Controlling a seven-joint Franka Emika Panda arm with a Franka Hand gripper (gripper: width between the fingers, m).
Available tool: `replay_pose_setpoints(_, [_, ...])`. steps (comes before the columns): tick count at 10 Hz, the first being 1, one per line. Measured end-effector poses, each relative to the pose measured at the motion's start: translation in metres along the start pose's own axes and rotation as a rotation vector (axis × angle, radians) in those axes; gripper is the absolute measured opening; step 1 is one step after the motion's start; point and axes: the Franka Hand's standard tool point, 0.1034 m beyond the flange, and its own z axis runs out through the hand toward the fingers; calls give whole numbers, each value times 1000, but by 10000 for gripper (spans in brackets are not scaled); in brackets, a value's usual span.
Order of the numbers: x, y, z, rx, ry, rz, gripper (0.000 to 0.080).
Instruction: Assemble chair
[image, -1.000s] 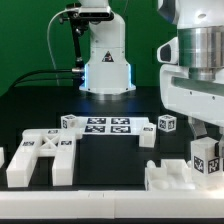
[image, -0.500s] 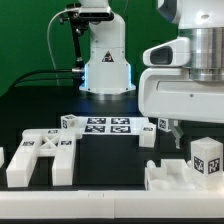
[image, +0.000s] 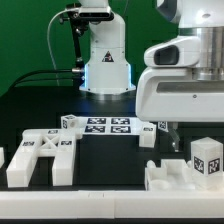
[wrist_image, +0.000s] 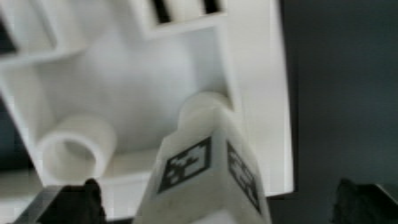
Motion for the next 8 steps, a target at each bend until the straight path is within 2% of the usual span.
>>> replay_pose_setpoints(2, [0, 1, 0, 1, -2, -20, 649])
replay_pose_setpoints(4, [0, 2, 0, 1, -3, -9, 381])
replay_pose_setpoints(5, [0, 2, 0, 1, -3, 35, 284])
replay_pose_setpoints(8, [0, 1, 1, 1, -3, 294, 284])
